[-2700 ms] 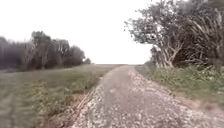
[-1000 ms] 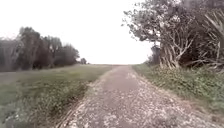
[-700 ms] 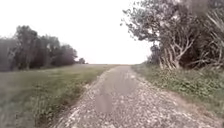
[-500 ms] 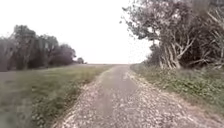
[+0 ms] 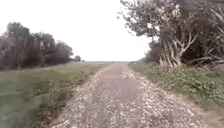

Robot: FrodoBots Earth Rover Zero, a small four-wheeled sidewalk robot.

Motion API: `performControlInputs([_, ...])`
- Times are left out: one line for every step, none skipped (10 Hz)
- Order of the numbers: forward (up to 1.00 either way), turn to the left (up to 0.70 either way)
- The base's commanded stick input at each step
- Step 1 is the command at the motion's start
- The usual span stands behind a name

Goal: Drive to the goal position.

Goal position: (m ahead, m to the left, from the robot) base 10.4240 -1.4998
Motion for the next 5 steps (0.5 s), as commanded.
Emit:
performControlInputs([0.70,0.00])
performControlInputs([0.70,0.00])
performControlInputs([0.70,0.03])
performControlInputs([0.70,0.08])
performControlInputs([0.70,0.12])
